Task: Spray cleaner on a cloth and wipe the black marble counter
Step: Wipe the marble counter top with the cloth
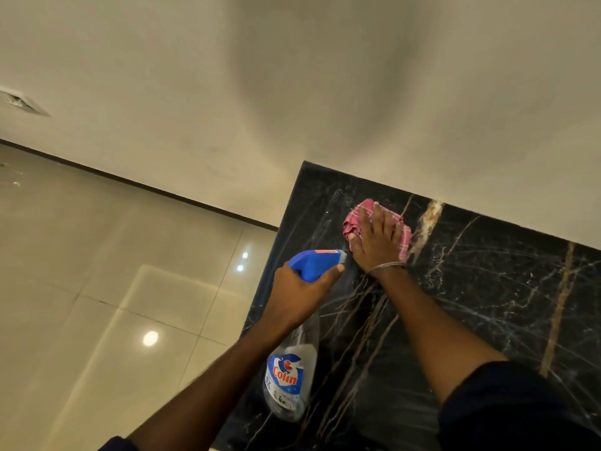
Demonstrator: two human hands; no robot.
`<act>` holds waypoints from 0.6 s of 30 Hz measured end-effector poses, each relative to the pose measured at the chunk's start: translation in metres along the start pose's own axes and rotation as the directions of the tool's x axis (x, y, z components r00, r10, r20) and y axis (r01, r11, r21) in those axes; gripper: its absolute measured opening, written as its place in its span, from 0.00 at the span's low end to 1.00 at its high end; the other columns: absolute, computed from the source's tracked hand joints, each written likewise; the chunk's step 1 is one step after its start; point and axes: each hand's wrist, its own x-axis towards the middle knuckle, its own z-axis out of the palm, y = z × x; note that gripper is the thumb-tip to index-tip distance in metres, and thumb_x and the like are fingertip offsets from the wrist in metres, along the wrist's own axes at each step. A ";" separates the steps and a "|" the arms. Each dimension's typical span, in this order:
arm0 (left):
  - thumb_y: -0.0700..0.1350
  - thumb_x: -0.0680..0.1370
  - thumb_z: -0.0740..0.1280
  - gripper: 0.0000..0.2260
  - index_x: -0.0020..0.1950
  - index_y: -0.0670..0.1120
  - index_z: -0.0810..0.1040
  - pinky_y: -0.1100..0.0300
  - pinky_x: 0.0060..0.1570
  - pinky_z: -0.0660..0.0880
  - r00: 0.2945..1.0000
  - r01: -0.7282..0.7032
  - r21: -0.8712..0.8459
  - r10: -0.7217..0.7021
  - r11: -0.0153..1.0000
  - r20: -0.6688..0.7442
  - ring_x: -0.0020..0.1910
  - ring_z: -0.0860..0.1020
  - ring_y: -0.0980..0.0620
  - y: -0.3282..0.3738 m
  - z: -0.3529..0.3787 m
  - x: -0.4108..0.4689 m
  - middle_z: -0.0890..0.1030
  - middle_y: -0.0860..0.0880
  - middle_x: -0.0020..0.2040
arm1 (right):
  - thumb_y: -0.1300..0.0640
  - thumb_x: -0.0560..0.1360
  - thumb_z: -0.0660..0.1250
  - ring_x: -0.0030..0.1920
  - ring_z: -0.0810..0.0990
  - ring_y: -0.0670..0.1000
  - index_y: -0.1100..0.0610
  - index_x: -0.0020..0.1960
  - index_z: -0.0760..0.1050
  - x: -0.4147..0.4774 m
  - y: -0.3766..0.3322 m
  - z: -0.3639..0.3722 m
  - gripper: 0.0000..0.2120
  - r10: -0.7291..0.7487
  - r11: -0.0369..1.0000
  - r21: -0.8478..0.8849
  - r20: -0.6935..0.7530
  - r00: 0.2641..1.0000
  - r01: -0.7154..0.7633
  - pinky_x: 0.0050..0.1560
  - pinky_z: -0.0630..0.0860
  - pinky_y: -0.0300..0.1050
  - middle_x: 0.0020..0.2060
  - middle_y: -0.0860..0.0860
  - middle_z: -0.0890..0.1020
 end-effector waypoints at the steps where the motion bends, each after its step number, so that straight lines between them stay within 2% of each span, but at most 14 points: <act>1: 0.52 0.75 0.72 0.10 0.50 0.47 0.79 0.60 0.41 0.79 1.000 0.012 -0.021 -0.013 1.000 -0.005 0.37 0.81 0.49 -0.001 -0.002 0.003 0.82 0.44 0.39 | 0.41 0.80 0.46 0.78 0.39 0.62 0.50 0.80 0.40 0.009 -0.009 -0.001 0.32 -0.029 1.000 -0.001 0.007 1.000 0.029 0.75 0.39 0.63 0.79 0.56 0.40; 5: 0.49 0.75 0.73 0.06 0.46 0.52 0.77 0.69 0.36 0.76 0.999 0.047 -0.087 -0.047 0.995 -0.004 0.32 0.78 0.59 -0.005 -0.007 0.014 0.80 0.51 0.35 | 0.44 0.82 0.51 0.77 0.37 0.62 0.50 0.79 0.37 0.048 -0.059 -0.014 0.33 -0.122 0.992 0.008 0.036 0.992 0.122 0.74 0.36 0.62 0.78 0.55 0.37; 8: 0.49 0.74 0.74 0.06 0.44 0.53 0.77 0.70 0.35 0.75 0.998 0.038 -0.096 -0.042 0.995 -0.036 0.31 0.77 0.61 -0.009 -0.008 0.018 0.78 0.55 0.32 | 0.43 0.82 0.50 0.77 0.35 0.61 0.50 0.79 0.36 0.075 -0.099 -0.018 0.33 -0.184 0.983 -0.007 0.060 0.981 0.185 0.73 0.35 0.62 0.78 0.55 0.36; 12: 0.49 0.74 0.74 0.06 0.46 0.51 0.78 0.69 0.36 0.75 0.996 0.048 -0.098 -0.055 0.994 -0.067 0.33 0.78 0.60 -0.014 -0.010 0.020 0.79 0.52 0.35 | 0.44 0.82 0.52 0.77 0.35 0.61 0.50 0.79 0.37 0.095 -0.136 -0.019 0.34 -0.311 0.948 -0.044 0.101 0.945 0.316 0.72 0.34 0.62 0.78 0.55 0.36; 16: 0.48 0.74 0.74 0.07 0.44 0.49 0.77 0.72 0.33 0.72 0.994 0.073 -0.092 -0.080 0.993 -0.072 0.31 0.77 0.63 -0.014 -0.011 0.019 0.78 0.54 0.34 | 0.44 0.81 0.53 0.78 0.41 0.57 0.48 0.80 0.43 0.094 -0.113 -0.019 0.32 -0.421 0.901 -0.102 0.038 0.906 0.422 0.75 0.38 0.59 0.79 0.52 0.42; 18: 0.49 0.74 0.73 0.07 0.43 0.49 0.77 0.71 0.33 0.73 0.996 0.068 -0.074 -0.073 0.995 -0.057 0.31 0.76 0.61 -0.014 -0.009 0.015 0.79 0.50 0.34 | 0.44 0.81 0.52 0.79 0.44 0.57 0.48 0.80 0.45 0.088 -0.083 -0.018 0.30 -0.410 0.906 -0.113 0.006 0.912 0.408 0.76 0.41 0.59 0.80 0.52 0.46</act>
